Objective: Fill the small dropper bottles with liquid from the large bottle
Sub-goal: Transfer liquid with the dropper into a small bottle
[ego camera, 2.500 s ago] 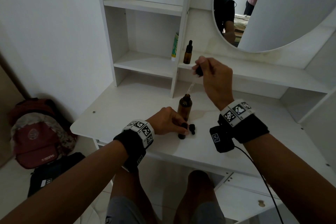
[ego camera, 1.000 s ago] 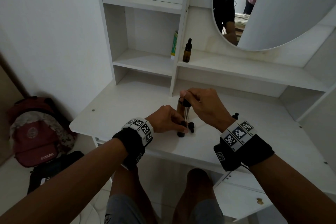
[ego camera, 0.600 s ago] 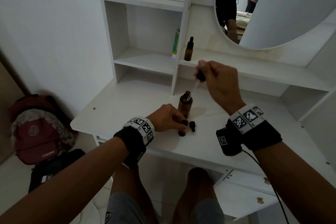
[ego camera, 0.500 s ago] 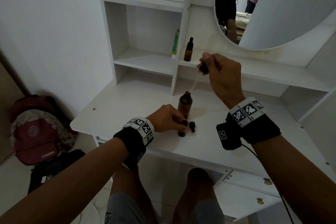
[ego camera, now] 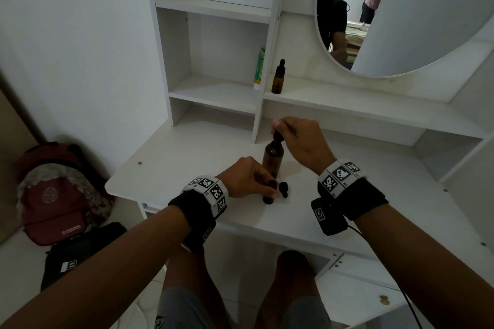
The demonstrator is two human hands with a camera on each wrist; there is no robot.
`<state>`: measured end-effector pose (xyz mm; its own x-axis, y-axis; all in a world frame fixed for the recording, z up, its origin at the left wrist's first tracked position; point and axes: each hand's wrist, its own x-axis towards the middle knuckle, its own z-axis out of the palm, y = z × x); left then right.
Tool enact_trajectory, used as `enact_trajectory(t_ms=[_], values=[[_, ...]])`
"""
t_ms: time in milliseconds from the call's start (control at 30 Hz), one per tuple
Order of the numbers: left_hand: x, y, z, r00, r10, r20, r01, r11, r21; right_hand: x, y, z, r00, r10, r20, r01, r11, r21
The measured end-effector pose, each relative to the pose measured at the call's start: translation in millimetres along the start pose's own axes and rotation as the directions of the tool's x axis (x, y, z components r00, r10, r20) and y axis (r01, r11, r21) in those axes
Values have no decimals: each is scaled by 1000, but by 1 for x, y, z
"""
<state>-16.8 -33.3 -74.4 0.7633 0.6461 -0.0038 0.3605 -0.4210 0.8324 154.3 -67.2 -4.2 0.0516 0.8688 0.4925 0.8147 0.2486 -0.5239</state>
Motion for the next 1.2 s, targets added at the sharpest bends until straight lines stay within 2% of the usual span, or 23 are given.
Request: enact_trajectory(t_ms=[300, 567, 700, 867, 1200], values=[[1, -2, 0, 1000, -8, 0, 8, 1000, 6, -7, 7, 8, 993, 55, 105, -54, 998, -12], [1, 0, 0, 1000, -1, -4, 1, 1000, 23, -4, 3, 5, 1000, 23, -14, -23, 1000, 15], [1, -1, 0, 1000, 6, -5, -6, 999, 40, -2, 2, 7, 1000, 28, 7, -28, 1000, -8], [1, 0, 0, 1000, 17, -6, -17, 999, 39, -2, 4, 8, 999, -1, -42, 0, 1000, -9], [1, -2, 0, 1000, 22, -6, -22, 1000, 22, -2, 6, 7, 999, 13, -37, -13, 1000, 14]])
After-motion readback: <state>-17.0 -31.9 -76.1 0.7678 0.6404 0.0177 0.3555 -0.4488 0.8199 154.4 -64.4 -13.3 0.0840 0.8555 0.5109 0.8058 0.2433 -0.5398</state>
